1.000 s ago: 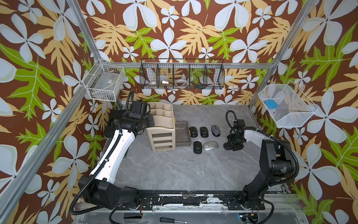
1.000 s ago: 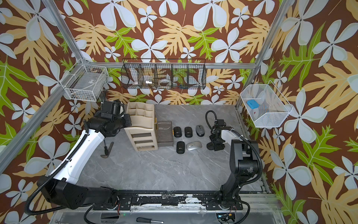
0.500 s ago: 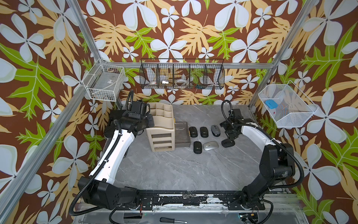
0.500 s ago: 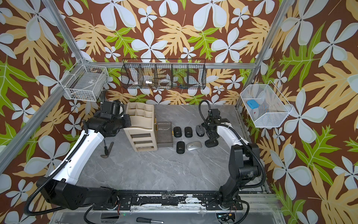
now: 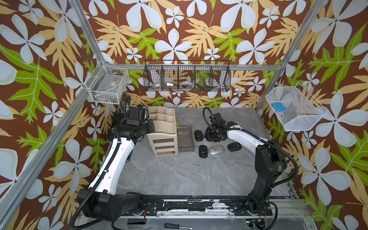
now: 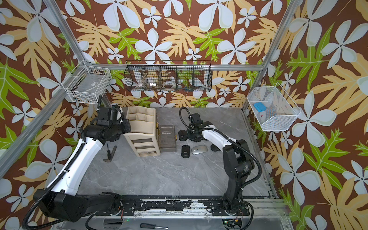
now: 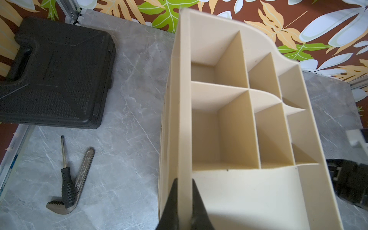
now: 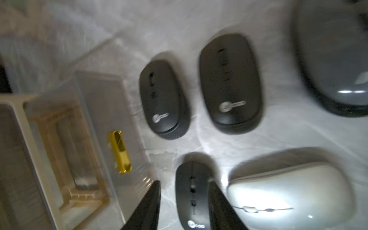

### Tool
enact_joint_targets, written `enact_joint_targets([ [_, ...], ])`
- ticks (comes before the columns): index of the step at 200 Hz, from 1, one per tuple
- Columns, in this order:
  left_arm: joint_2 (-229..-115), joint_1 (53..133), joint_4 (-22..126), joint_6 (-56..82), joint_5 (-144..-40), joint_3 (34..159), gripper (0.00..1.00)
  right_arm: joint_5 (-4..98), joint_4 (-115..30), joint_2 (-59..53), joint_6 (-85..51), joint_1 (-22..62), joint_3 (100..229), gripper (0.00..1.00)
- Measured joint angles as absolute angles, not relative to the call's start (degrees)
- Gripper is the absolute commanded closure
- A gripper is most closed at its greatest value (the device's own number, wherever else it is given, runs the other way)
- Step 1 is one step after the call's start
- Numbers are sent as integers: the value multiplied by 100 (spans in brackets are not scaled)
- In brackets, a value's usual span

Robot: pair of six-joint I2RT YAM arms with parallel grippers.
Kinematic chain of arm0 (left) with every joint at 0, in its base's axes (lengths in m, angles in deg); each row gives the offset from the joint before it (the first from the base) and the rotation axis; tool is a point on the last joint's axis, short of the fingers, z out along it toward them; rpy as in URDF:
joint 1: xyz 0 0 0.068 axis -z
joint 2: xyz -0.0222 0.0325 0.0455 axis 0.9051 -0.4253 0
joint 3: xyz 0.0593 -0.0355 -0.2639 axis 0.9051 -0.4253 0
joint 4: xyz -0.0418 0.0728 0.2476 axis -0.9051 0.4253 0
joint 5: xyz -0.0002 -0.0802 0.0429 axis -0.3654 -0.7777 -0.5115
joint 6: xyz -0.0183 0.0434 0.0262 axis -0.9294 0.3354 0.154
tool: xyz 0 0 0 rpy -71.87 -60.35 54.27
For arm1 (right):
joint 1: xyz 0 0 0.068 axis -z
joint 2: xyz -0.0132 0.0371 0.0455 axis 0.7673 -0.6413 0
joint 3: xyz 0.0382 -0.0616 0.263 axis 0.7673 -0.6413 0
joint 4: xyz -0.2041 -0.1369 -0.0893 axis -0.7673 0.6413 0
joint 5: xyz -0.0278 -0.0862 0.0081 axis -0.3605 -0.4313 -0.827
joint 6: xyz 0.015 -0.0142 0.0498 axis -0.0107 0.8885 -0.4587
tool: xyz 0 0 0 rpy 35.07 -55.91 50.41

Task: Take the mice out of the drawer
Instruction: Close the drawer of the storage box.

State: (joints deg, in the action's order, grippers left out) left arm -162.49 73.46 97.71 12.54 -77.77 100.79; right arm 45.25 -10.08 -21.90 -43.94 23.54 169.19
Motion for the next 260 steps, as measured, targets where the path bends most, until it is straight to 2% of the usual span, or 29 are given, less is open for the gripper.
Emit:
enact_joint_targets([
  [48,-16276,7335,9723,1274,-7868,10066,100,4682,-1263,-2772,-4097,2112,17022,77],
  [112,-16193,7317,9581,1189,-8069,9910,100,5368,-1895,-3462,-3839,1406,17662,83],
  [200,-16328,7317,8971,889,-8277,9814,100,6262,-3261,-3196,-3854,1356,16957,83],
  [214,-16389,7317,9008,878,-8279,9882,94,6258,-3263,-3266,-3850,1369,16919,83],
  [227,-16435,7319,9054,887,-8271,9941,88,6249,-3263,-3187,-3841,1417,16762,79],
  [260,-16614,7326,9131,854,-8347,10107,61,6009,-3108,-2693,-3745,1699,16489,70],
])
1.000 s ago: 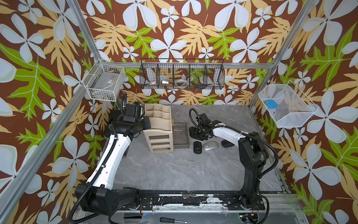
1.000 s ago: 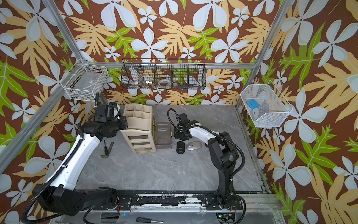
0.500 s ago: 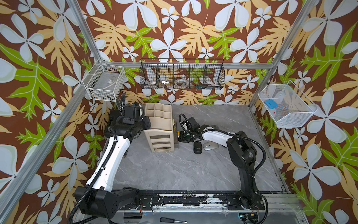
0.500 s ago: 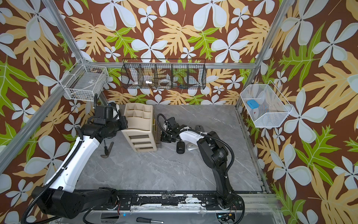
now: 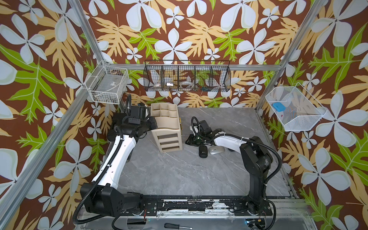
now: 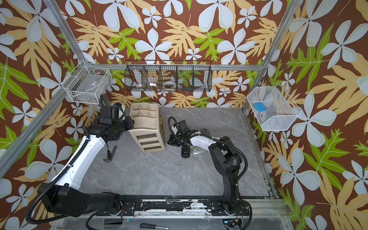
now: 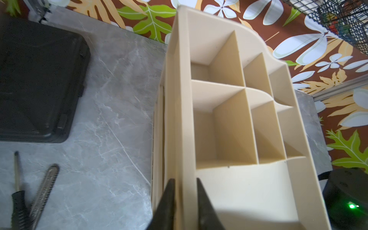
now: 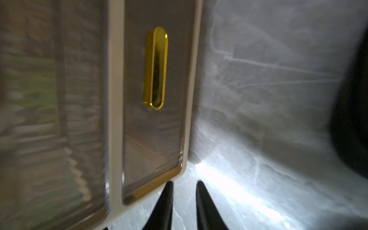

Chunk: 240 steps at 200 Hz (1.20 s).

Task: Take the mice out of the drawer
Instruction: Close the drawer of the storage box, then reset both arms

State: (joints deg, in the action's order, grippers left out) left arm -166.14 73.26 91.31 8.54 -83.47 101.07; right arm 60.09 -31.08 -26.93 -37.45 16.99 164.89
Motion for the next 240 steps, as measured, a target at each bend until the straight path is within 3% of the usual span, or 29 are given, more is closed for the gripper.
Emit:
enact_joint_targets([
  [30,-16702,7330,9574,1003,-8336,10538,37,5565,-2686,-2112,-3469,1830,16314,59],
  [61,-16560,7308,9955,1263,-8308,11230,0,4389,-2050,-1237,-3235,2274,16253,38],
  [81,-16374,7162,10101,1366,-8277,11628,0,3432,-1838,-509,-3144,2656,15990,21],
  [101,-16000,6762,10025,1396,-8072,11506,0,2315,-1862,203,-3115,3159,15446,13],
  [133,-15065,5501,9238,1097,-7335,9587,0,687,-2629,1340,-3056,4040,13645,2],
  [157,-14608,5256,8158,867,-6953,7561,0,-46,-3615,1602,-2671,4343,12415,0],
  [206,-14442,5416,5210,588,-6706,5032,0,145,-6601,1128,-1531,4383,10797,1],
  [240,-14818,6248,2823,1103,-6323,3742,0,971,-8419,876,-696,4475,10295,0],
])
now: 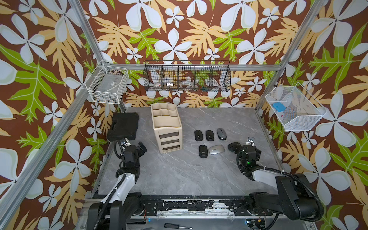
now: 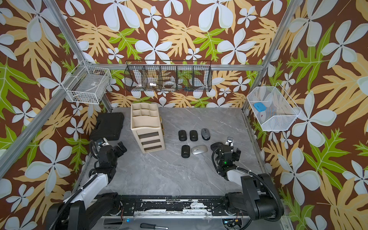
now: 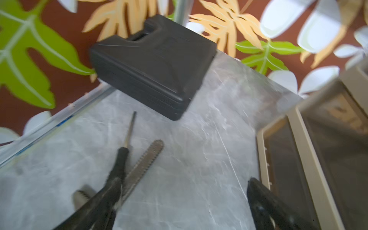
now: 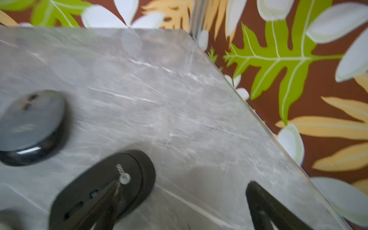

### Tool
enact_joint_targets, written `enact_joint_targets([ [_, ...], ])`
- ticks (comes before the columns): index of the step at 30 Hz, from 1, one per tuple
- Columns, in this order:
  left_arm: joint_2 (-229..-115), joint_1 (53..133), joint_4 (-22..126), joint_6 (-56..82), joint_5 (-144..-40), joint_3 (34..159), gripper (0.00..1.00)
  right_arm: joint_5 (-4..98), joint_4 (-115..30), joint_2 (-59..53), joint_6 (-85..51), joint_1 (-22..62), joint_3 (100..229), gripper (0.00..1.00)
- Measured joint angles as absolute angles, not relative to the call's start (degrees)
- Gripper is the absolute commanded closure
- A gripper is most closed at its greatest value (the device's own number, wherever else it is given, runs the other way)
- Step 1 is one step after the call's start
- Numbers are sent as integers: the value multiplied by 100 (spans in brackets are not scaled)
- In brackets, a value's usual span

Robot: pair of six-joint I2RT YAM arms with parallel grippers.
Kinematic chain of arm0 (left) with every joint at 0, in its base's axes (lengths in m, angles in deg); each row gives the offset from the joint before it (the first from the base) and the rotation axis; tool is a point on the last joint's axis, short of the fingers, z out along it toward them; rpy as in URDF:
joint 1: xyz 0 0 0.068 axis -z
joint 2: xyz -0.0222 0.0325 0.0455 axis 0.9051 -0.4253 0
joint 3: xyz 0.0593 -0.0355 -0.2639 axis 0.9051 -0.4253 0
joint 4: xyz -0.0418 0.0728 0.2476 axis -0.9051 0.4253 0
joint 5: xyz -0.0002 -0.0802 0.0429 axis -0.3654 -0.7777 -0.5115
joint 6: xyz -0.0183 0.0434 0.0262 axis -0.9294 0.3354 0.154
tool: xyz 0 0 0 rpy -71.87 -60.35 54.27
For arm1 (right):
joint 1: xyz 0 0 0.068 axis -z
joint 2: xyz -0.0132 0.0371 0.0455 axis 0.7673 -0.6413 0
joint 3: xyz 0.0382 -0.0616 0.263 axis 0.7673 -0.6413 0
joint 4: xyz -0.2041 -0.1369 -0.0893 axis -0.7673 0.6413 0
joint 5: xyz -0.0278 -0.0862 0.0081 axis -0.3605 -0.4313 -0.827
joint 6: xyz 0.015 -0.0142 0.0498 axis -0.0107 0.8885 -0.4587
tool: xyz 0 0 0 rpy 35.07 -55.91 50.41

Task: Take the mice out of the drawer
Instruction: Reset both arms

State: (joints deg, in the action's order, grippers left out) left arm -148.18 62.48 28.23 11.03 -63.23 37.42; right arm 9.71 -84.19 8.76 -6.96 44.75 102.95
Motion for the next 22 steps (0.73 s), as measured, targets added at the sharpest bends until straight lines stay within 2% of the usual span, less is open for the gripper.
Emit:
enact_joint_targets([
  [4,-15460,6436,1037,1560,-6321,3288,0,1642,-9385,290,-381,4682,10214,1],
  [10,-16490,6528,-1135,1989,-6666,2693,0,2193,-9897,223,-313,4859,10190,0],
  [22,-16649,6655,-1588,2268,-6813,3036,0,2332,-10052,177,-274,4866,10225,0],
])
